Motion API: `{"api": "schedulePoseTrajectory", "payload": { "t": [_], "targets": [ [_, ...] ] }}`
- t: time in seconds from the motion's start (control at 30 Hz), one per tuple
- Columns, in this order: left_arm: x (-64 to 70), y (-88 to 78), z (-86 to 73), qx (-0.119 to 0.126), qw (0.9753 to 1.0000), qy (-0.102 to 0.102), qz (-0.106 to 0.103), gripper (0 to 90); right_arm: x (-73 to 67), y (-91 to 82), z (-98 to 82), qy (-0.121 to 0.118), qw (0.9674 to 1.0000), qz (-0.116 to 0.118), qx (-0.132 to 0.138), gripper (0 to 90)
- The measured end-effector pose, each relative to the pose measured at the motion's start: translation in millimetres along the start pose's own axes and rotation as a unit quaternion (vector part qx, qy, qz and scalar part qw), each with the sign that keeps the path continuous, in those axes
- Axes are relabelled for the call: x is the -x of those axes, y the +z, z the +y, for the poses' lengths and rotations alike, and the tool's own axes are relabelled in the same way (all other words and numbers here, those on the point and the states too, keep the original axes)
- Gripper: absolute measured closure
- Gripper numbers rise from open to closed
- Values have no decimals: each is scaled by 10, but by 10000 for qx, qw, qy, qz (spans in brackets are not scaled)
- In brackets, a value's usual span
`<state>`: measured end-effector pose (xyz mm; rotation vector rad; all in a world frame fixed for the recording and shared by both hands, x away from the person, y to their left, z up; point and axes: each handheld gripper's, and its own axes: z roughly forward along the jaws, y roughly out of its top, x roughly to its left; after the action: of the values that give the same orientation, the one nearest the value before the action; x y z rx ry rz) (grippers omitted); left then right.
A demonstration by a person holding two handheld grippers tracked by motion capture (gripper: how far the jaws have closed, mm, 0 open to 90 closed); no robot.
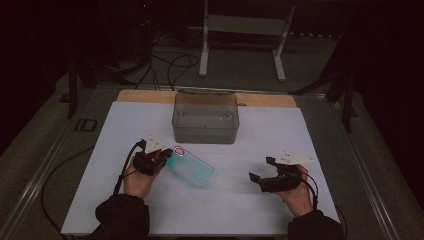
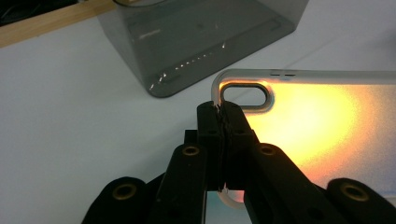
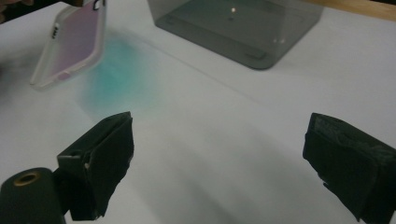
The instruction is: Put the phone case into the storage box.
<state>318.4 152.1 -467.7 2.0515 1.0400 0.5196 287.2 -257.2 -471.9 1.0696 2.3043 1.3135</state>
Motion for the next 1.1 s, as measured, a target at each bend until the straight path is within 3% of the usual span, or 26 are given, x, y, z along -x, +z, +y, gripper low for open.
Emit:
{"api": "schedulePoseTrajectory", "payload": {
  "t": [0.7,1.1],
  "targets": [
    [33,-47,119,209,9990,384,-49,889,-71,212,313,42,9982,576,-176,90],
    [49,-69,220,288,9978,585,-110,889,-177,362,574,-113,9951,874,-456,90]
  ]
}}
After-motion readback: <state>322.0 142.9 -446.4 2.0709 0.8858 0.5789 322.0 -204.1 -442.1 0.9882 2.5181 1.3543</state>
